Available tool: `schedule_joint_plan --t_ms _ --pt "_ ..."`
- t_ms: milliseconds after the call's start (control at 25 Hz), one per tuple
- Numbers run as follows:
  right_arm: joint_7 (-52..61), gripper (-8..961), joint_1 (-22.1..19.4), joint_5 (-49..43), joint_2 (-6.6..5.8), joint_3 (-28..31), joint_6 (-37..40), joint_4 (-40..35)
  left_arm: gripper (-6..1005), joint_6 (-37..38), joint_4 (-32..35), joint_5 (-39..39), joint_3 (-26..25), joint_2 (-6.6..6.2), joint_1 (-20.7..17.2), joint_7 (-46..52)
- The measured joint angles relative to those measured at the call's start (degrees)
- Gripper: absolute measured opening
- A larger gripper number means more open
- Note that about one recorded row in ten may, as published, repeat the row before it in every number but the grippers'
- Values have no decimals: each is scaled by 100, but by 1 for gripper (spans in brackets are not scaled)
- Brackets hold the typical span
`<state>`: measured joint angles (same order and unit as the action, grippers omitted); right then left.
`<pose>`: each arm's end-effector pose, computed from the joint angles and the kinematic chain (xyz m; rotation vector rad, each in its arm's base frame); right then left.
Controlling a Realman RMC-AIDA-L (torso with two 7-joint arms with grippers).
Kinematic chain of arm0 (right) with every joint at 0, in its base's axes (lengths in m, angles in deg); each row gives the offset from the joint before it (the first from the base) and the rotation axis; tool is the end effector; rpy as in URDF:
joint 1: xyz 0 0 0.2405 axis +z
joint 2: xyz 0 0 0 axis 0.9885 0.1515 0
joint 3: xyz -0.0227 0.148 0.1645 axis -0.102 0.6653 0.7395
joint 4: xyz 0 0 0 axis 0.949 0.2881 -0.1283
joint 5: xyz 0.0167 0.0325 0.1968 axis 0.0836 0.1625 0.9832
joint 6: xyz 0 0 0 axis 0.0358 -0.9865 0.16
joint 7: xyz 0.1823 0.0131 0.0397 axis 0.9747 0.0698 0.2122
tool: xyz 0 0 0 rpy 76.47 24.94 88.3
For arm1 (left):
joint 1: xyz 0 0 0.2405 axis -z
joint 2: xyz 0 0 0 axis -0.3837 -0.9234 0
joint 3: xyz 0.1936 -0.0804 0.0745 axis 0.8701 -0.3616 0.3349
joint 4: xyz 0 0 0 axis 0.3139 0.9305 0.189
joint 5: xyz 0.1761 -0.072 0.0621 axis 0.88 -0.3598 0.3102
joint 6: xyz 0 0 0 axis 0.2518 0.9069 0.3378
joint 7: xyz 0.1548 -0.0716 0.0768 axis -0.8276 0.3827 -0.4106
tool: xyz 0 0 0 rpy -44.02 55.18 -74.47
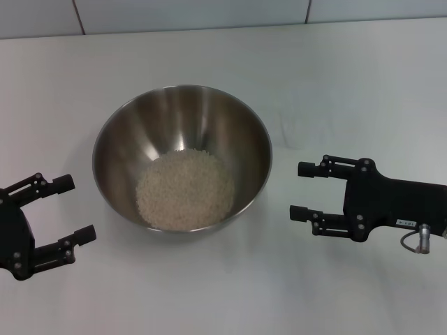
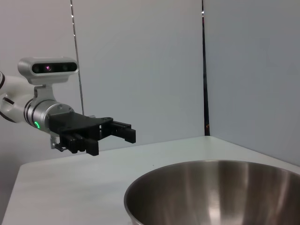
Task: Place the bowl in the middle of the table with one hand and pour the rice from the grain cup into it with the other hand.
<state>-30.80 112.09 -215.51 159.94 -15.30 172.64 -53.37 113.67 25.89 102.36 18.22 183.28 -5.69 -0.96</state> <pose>0.2339 0.2661 -0.0368 -2.7041 0.2440 0.8832 -0.2657 0.2356 0.0227 -2.6003 -0.2174 -0.8841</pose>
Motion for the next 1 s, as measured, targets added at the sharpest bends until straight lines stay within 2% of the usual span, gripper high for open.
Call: schedule_joint_plan --t_ms 1000 --pt "30 708 13 1 5 0 1 -4 796 -1 71 0 18 17 9 27"
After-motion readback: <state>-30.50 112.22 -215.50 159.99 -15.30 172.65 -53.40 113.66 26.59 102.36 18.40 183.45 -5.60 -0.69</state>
